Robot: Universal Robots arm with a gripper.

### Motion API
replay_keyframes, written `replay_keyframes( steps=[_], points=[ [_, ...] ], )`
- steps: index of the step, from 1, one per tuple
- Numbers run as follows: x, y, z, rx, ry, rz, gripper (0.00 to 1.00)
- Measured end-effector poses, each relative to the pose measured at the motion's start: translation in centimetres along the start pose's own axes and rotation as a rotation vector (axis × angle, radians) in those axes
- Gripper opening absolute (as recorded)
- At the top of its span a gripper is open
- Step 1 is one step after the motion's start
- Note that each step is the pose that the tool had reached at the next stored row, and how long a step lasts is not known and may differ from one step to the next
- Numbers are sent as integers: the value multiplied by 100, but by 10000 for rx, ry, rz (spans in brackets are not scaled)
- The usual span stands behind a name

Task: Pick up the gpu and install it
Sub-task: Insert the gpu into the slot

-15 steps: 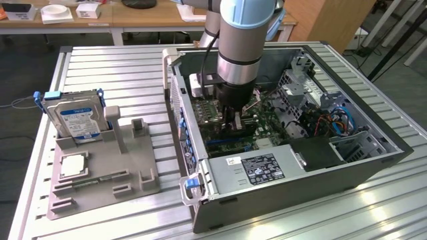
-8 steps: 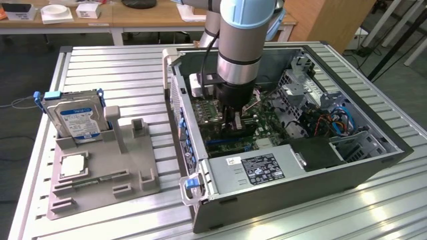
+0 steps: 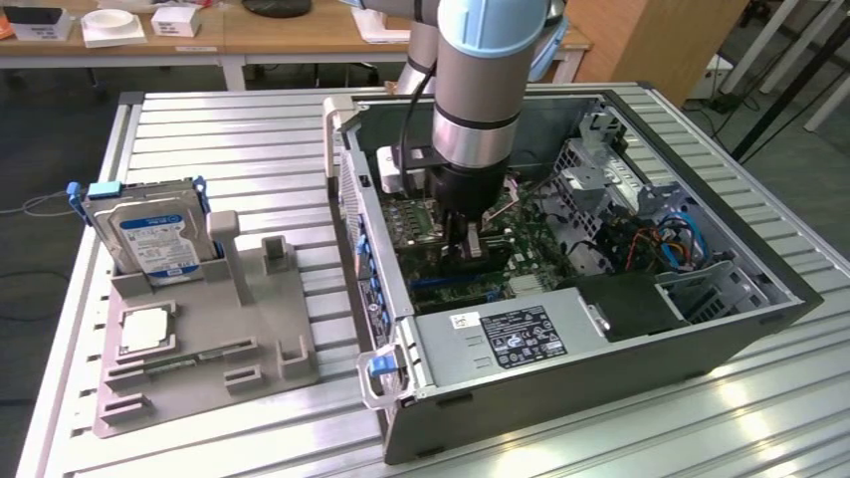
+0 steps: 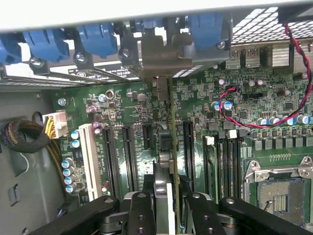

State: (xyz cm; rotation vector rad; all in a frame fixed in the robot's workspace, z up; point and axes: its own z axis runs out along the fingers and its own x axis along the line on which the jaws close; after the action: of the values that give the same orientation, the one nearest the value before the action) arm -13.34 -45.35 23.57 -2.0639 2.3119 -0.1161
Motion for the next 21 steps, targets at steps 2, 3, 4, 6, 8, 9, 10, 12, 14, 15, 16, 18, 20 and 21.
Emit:
replay_keyframes(
  steps=[2,3,4,6,8,9,10,12,14,15,16,18,20,21],
  points=[
    [0,0,0,6,-1,0,29],
    [-1,1,1,9,-1,0,29],
    [-2,3,1,10,-2,0,29],
    [-3,7,0,10,-1,1,29],
    [-5,9,0,10,-1,-1,29],
    [-7,9,0,11,-2,-1,29],
    [-9,10,0,11,-1,0,29],
    [-17,12,-1,10,0,1,29],
    [-18,11,-1,9,0,0,29],
    [-18,11,0,10,-1,-1,29],
    [-18,11,-1,10,0,0,29],
    [-19,11,0,9,0,0,29],
    [-19,12,4,10,0,0,29],
    [-19,12,7,12,-1,0,29]
  ],
)
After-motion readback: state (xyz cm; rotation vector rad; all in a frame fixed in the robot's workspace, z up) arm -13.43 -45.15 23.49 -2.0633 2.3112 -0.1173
